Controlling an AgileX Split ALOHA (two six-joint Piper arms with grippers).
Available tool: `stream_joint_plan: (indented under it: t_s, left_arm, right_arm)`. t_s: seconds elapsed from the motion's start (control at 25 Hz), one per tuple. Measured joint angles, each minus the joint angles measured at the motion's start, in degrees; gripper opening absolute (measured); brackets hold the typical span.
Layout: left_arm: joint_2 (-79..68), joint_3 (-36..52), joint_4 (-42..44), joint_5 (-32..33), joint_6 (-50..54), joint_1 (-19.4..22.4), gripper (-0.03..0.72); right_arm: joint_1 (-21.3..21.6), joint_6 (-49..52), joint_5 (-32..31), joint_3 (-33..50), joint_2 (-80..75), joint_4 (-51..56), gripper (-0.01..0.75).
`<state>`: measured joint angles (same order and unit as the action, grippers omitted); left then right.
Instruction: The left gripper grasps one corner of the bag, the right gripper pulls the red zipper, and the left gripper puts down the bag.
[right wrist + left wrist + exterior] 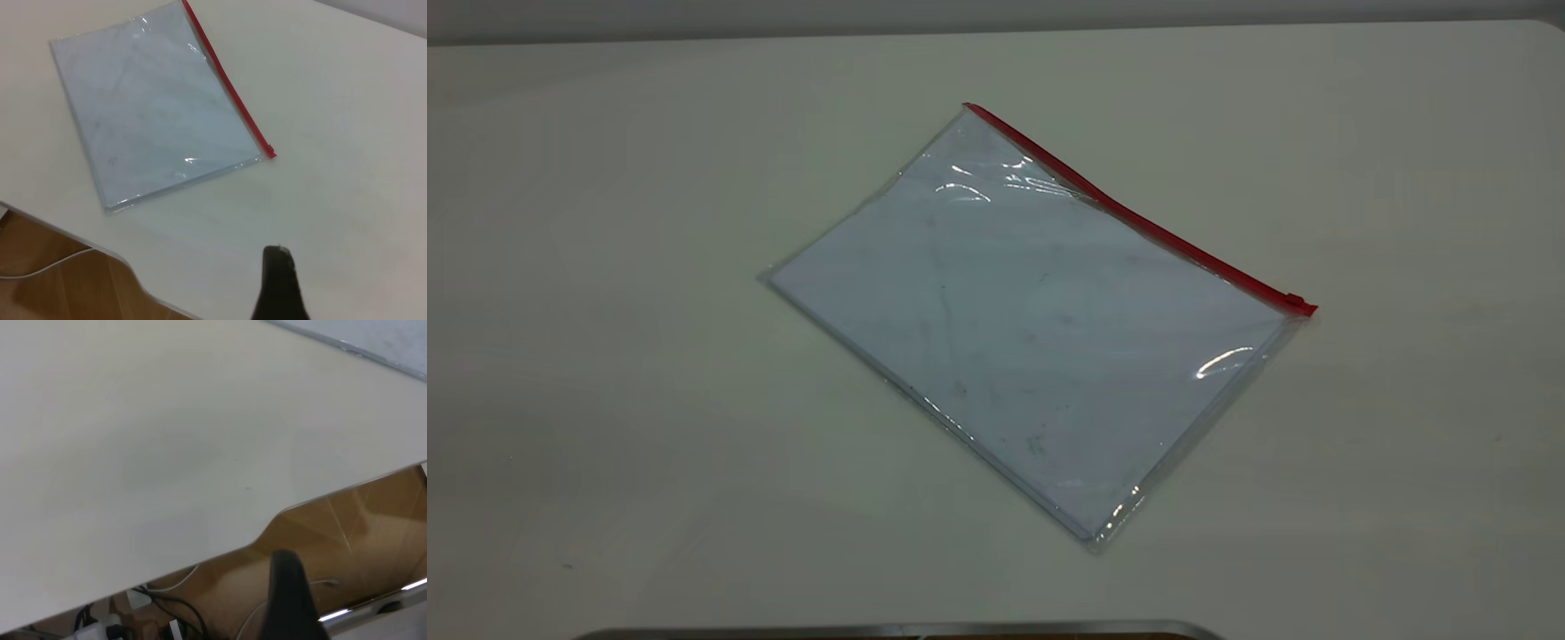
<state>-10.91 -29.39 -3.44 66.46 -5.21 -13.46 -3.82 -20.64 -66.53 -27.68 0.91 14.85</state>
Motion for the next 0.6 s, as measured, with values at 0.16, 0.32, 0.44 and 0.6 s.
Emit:
stream_joint_plan:
  t_s: [0.16,0.32,0.44,0.6]
  left_arm:
    - [0.0,0.0,0.0,0.0,0.0,0.0,0.577]
    - [0.0,0.0,0.0,-0.1,0.0,0.0,0.577]
    - [0.6,0.0,-0.1,-1.5,0.1,0.2,0.577]
    - [3.2,1.0,0.7,-2.2,0.0,4.7,0.577]
  right_arm:
    - [0.0,0.0,0.0,0.0,0.0,0.0,0.586]
    - [0.0,0.0,0.0,0.0,0.0,0.0,0.586]
    - [0.0,0.0,0.0,0.0,0.0,0.0,0.586]
    - [0.0,0.0,0.0,0.0,0.0,0.0,0.586]
